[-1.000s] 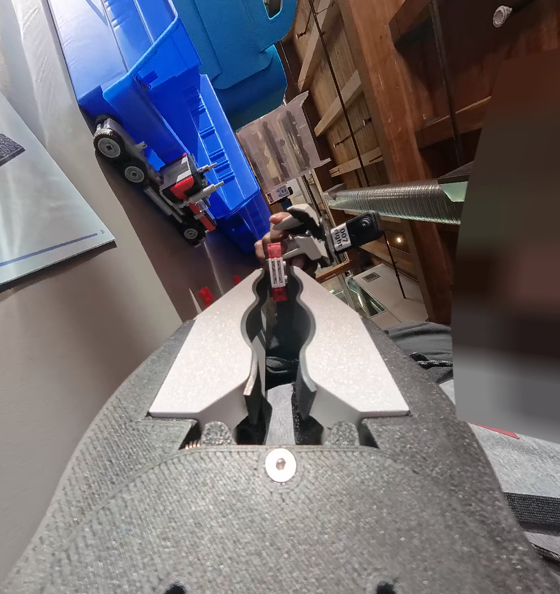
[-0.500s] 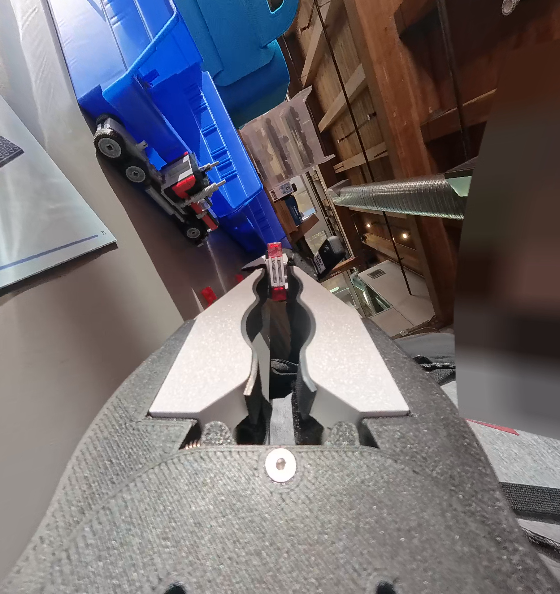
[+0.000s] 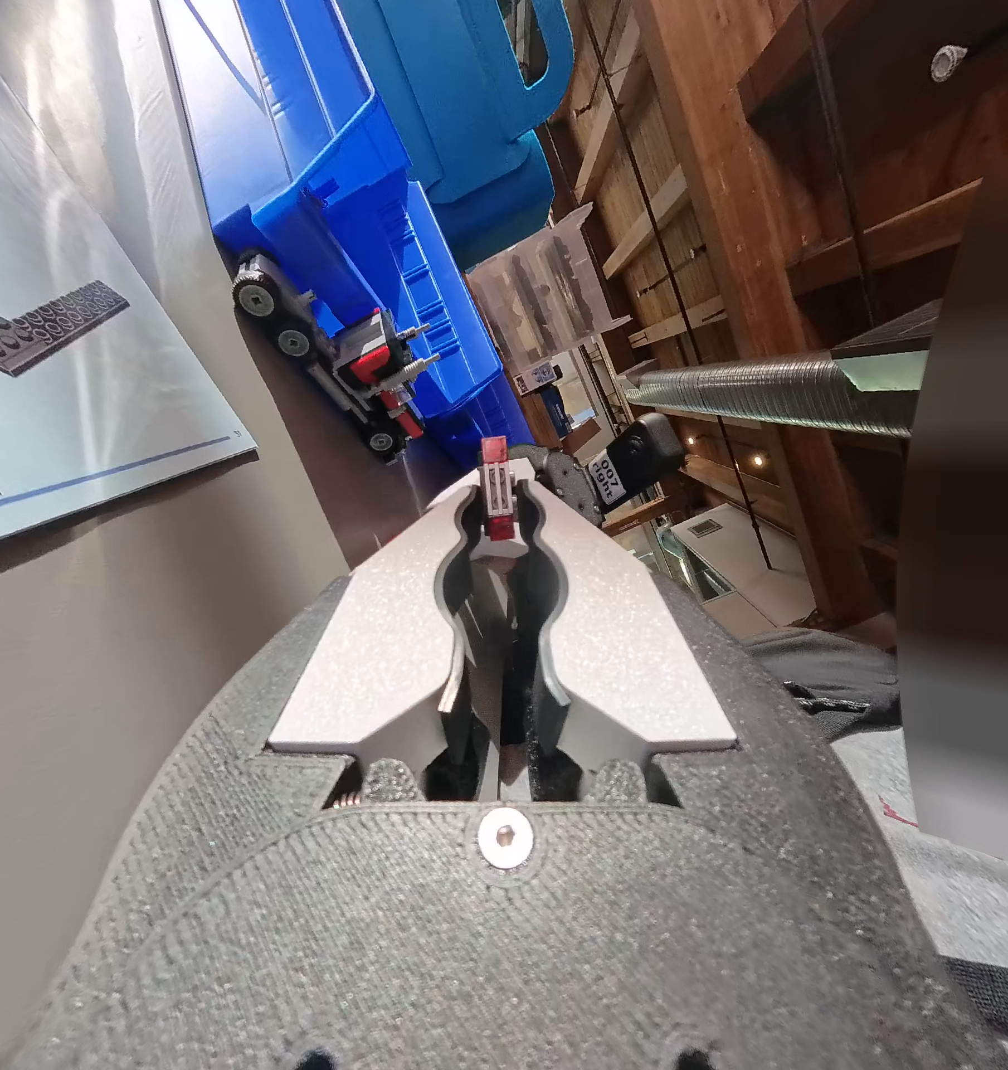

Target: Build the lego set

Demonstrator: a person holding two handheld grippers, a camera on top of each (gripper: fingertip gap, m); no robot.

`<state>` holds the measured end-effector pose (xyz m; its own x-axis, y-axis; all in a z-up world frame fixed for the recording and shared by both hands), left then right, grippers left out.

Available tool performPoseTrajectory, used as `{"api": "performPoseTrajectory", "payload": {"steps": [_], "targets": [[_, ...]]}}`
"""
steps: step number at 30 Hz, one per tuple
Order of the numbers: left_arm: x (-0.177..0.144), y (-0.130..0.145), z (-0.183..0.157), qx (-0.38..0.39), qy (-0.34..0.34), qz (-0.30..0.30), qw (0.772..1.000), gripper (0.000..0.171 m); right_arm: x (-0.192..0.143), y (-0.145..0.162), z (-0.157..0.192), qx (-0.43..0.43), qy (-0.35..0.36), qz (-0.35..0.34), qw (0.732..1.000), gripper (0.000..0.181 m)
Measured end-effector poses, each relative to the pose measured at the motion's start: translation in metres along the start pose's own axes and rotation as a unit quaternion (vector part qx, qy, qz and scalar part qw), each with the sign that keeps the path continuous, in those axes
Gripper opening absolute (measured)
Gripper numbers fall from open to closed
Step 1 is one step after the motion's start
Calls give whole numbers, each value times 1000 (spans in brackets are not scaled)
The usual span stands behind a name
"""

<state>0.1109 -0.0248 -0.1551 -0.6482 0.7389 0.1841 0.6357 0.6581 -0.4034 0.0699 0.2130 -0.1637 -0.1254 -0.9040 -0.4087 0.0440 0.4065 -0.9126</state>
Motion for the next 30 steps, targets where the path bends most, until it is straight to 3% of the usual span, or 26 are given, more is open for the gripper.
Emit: {"api": "performPoseTrajectory", "payload": {"steps": [3, 10, 14, 21, 30], "targets": [[0, 1, 0, 5, -7, 3, 1000, 13, 18, 1, -3, -20, 21, 46, 999, 20], [-3, 2, 2, -9, -14, -4, 1000, 13, 16, -2, -4, -18, -15, 35, 999, 36], [-5, 4, 3, -36, -16, -18, 999, 13, 9, -4, 8, -79, -97, 16, 992, 36], [-3, 11, 3, -60, -14, -24, 998, 13, 11, -8, 6, -124, -175, 34, 976, 30], [-4, 11, 3, -65, -11, -29, 997, 13, 30, -3, 10, -132, -206, 105, 964, 22]]}}
Point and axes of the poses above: each gripper's, where its closed fingertips meet, x out along the fingers, y out of its underside, z = x × y across the jaws, the point moved 8 cm from there along -x, back along the fingers, and after that the axes turned 11 degrees about -z, right-handed, at the moved point
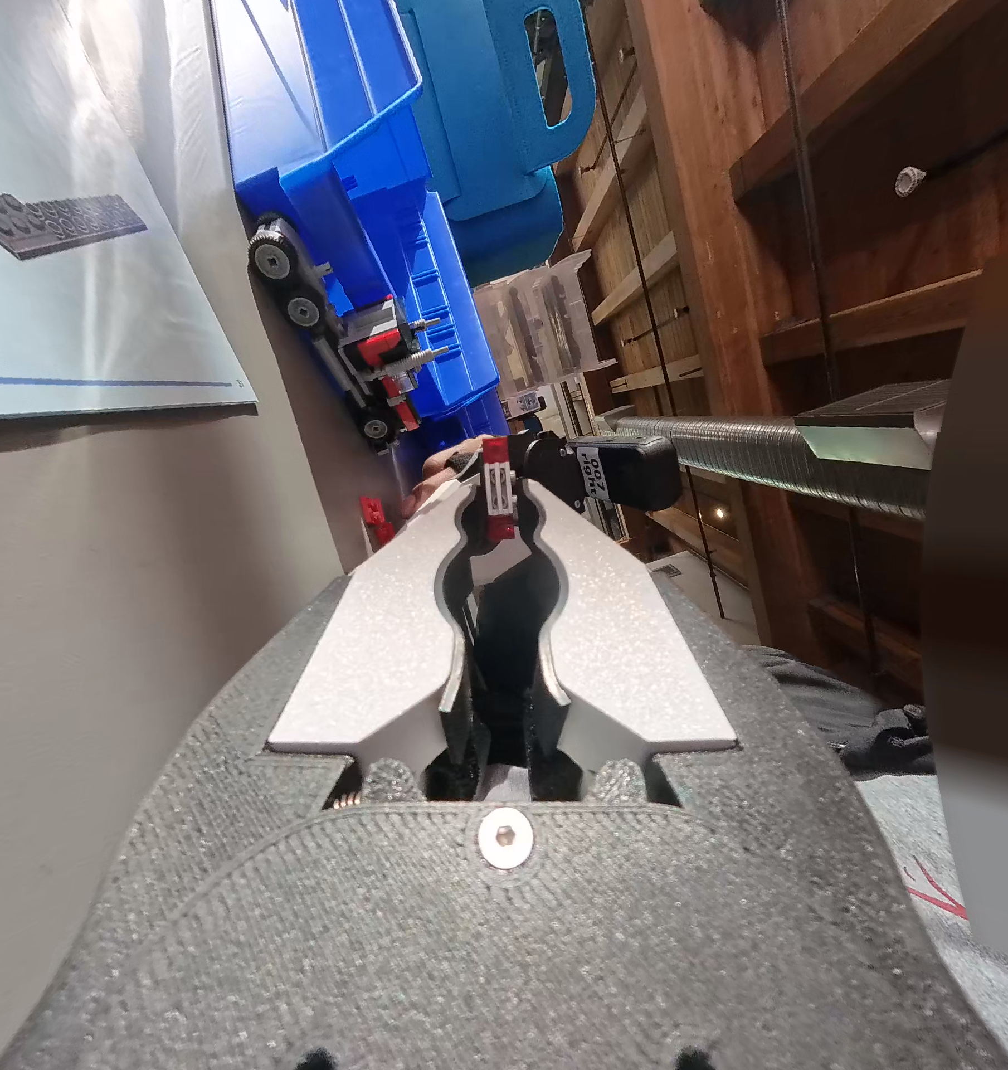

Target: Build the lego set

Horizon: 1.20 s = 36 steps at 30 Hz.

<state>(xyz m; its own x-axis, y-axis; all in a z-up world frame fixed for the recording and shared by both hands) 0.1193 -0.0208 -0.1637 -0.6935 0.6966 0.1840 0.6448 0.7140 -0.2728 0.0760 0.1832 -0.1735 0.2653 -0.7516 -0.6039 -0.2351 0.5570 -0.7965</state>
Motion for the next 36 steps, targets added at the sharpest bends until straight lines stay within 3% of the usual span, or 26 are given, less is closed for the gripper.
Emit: {"api": "performPoseTrajectory", "payload": {"steps": [6, 15, 21, 36], "targets": [[-3, -4, 2, -2, -10, -23, 1000, 13, 7, -11, -4, 6, 29, -2, 1000, 19], [-12, -13, 6, -16, -26, -81, 996, 13, -2, -84, -32, 46, 132, -147, 979, 19], [-12, -13, 7, -21, -26, -83, 996, 12, 19, -104, -39, 31, 156, -113, 981, 19], [-13, -15, 10, -33, -34, -89, 995, 12, 36, -108, -45, 23, 165, -75, 983, 19]]}}
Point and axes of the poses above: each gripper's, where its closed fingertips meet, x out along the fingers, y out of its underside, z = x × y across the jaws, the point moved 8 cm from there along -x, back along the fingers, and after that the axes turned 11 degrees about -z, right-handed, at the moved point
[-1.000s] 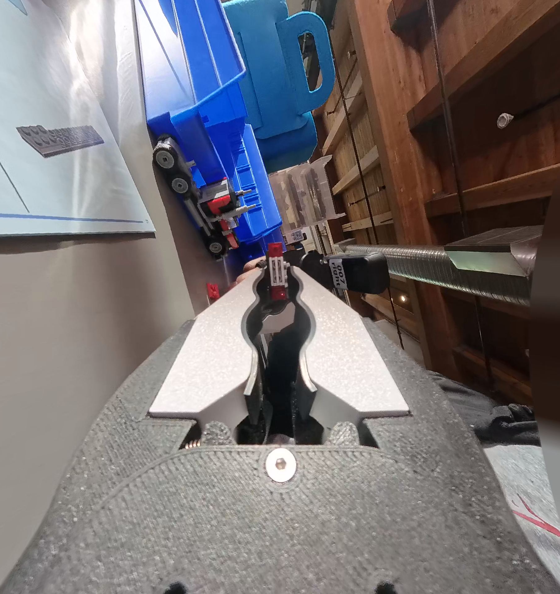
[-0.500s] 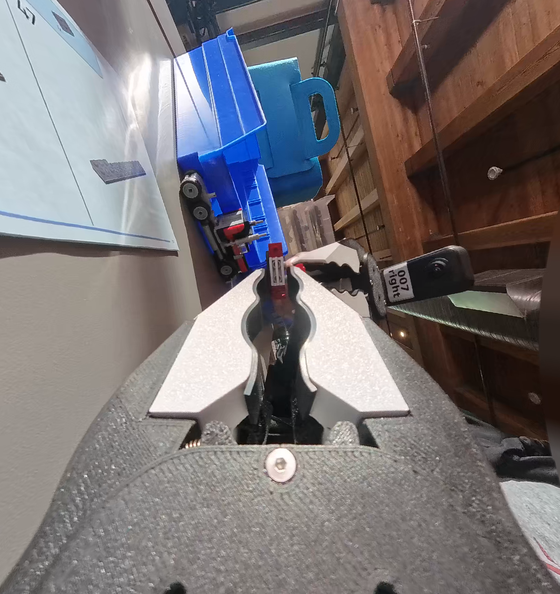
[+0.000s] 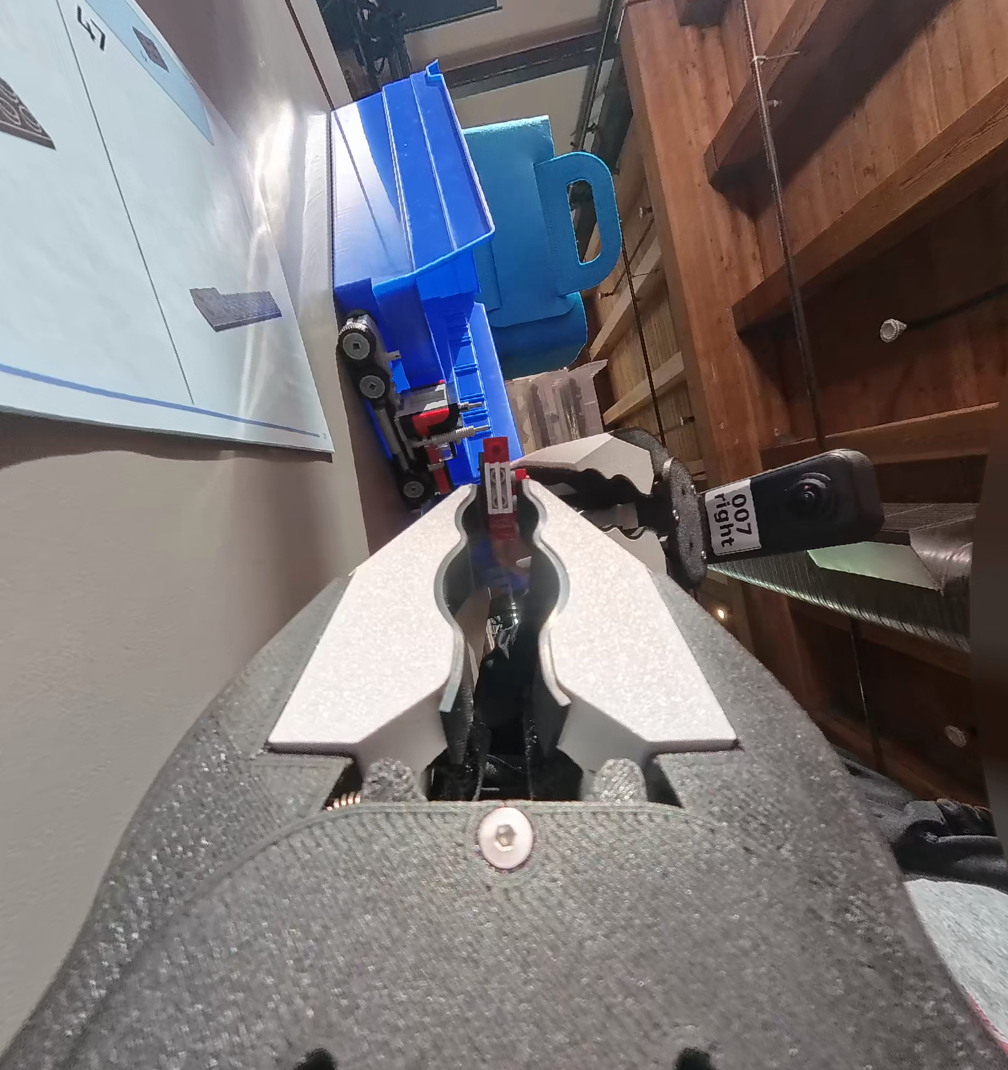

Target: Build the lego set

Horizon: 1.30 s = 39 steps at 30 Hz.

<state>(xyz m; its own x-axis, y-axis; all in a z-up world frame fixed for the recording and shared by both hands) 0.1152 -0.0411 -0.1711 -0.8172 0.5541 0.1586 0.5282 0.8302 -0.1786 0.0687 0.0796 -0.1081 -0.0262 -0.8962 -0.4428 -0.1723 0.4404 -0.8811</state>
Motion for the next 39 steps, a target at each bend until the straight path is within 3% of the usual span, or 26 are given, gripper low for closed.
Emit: {"api": "performPoseTrajectory", "payload": {"steps": [39], "targets": [[-2, -2, 2, -20, -1, -11, 1000, 13, 13, 2, -2, 32, -6, 17, 999, 19]]}}
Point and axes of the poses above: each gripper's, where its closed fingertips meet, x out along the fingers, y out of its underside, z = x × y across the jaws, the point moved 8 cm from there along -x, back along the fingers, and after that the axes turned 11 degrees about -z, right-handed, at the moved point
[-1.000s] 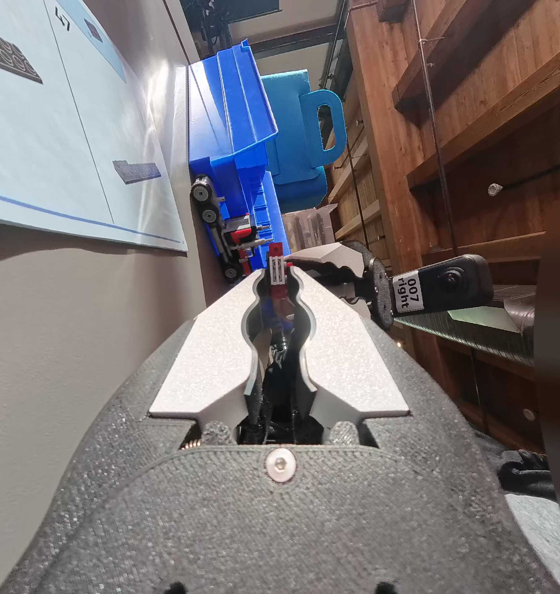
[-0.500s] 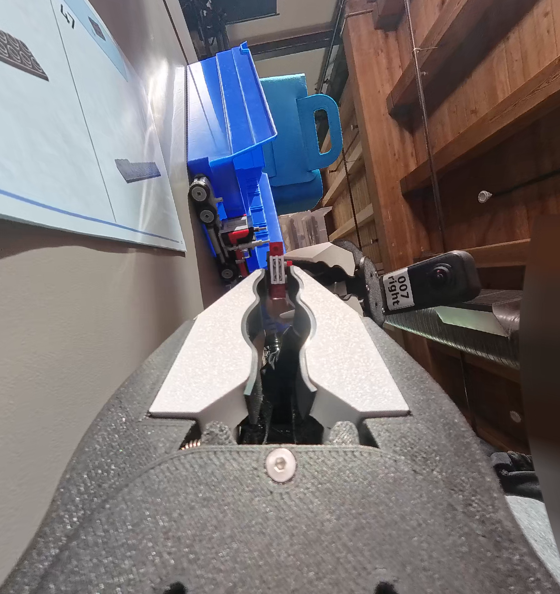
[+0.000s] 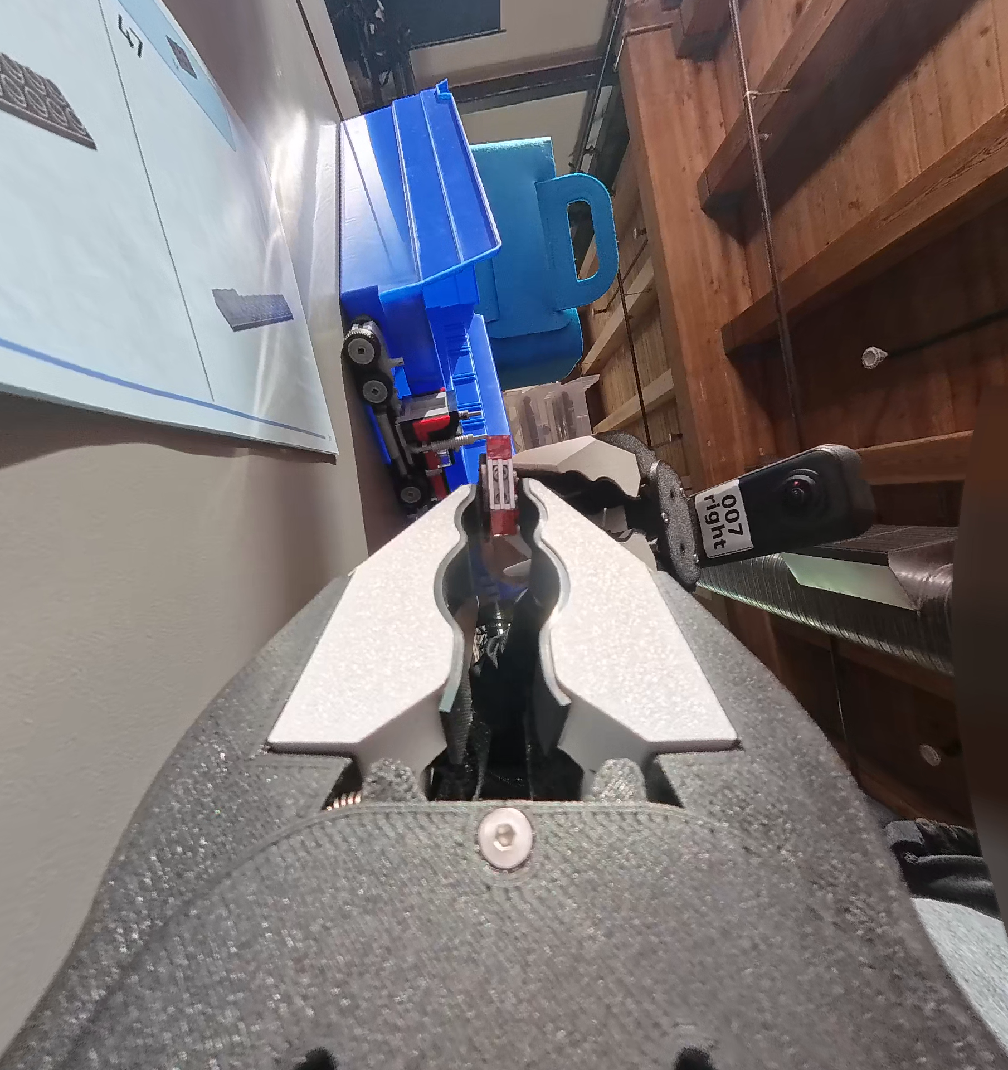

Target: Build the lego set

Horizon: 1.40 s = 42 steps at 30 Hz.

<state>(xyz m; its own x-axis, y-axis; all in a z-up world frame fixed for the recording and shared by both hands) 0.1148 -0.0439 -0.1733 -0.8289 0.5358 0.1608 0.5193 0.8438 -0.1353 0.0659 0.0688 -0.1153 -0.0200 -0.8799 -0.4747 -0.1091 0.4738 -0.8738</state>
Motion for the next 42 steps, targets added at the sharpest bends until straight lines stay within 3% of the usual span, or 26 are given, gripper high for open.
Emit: {"api": "performPoseTrajectory", "payload": {"steps": [21, 27, 36, 42], "targets": [[-2, -2, 1, -10, 2, -10, 1000, 12, -9, 2, -1, 37, 6, -28, 999, 37], [-2, -2, 1, -12, 4, -9, 1000, 13, -24, 11, -5, 127, 20, -73, 989, 41], [-1, -2, 0, -9, 9, -6, 1000, 12, -40, 22, -7, 295, 15, -152, 943, 42], [-1, -1, 0, -7, 10, -6, 1000, 12, -35, 25, -6, 351, -2, -169, 921, 43]]}}
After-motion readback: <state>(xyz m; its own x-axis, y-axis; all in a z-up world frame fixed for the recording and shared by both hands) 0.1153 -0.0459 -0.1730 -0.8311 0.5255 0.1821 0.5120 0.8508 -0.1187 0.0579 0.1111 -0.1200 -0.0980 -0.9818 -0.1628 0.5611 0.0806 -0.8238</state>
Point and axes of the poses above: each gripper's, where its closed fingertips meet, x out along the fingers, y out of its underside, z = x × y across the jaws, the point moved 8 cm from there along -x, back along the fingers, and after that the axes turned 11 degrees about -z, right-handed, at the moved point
